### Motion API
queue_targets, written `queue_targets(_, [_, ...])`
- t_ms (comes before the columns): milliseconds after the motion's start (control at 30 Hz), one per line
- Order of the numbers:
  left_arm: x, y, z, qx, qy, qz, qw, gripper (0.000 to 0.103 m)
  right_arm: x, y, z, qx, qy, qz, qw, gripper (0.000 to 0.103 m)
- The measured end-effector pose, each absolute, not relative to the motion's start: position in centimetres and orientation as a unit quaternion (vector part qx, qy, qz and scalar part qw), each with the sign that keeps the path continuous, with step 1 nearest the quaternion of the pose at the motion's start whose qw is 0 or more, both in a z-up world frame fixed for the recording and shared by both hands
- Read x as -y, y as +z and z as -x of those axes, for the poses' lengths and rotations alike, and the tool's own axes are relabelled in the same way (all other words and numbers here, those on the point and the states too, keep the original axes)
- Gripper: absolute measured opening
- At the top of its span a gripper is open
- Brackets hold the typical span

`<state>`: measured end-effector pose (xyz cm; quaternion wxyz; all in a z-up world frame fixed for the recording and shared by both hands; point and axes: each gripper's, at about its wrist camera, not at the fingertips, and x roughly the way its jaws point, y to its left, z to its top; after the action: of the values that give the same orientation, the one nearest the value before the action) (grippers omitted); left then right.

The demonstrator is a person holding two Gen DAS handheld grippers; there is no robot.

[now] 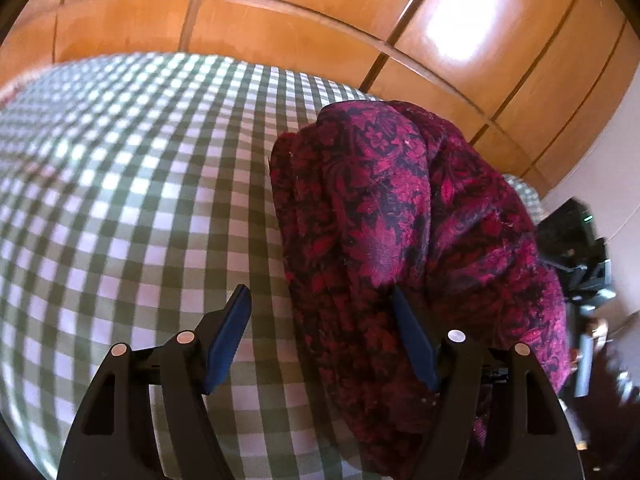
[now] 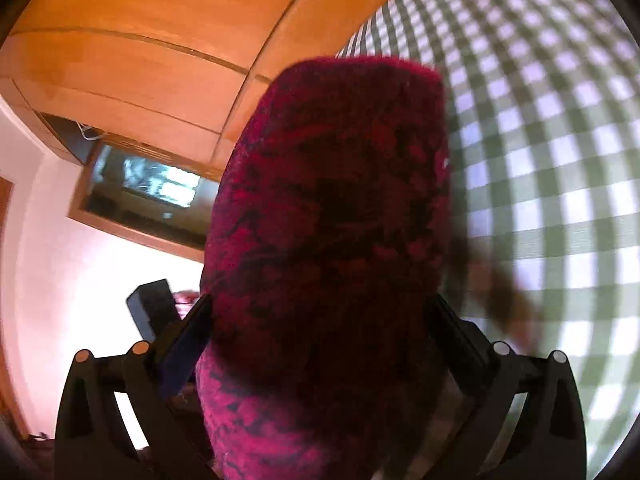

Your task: Fold small clothes

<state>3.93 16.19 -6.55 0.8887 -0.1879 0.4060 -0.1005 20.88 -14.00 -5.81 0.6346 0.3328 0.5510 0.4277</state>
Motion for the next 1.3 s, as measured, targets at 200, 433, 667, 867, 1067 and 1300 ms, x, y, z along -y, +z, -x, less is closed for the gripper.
queue_targets(200, [-18.3,-9.7,-4.0,-0.395,-0.174,0.326,0.841,0.071,12.6,-6.2,-21.0,-0.536,0.448,-0.34,0.629,0.099])
queue_targets(433, [-13.3,-7.6,-5.7,-0.386,-0.23,0.314,0.836,0.07,17.3,-2.6,-19.4,-0.483,0.449,-0.34,0.67,0.078])
queue_targets(667, [-0.7,-3.7,-13.6,-0.397,-0.327,0.232,0.826,0.07,31.7,1.5,-18.4,-0.401,0.374,-0.361,0.754,0.078])
queue_targets(867, [15.5,-1.2,-21.5,-0.418,-0.369,0.105,0.824,0.059,43.6,0.9,-18.9,-0.383,0.258,-0.373,0.804,0.078])
queue_targets(1067, [25.3,-3.7,-22.4,-0.425,-0.288,-0.057,0.856,0.059,49.7,-4.6,-17.6,-0.42,0.138,-0.387,0.809,0.086])
queue_targets(1300, [23.1,-3.8,-19.9,-0.409,-0.224,-0.054,0.883,0.058,49.3,2.4,-15.2,-0.366,0.033,-0.277,0.888,0.085])
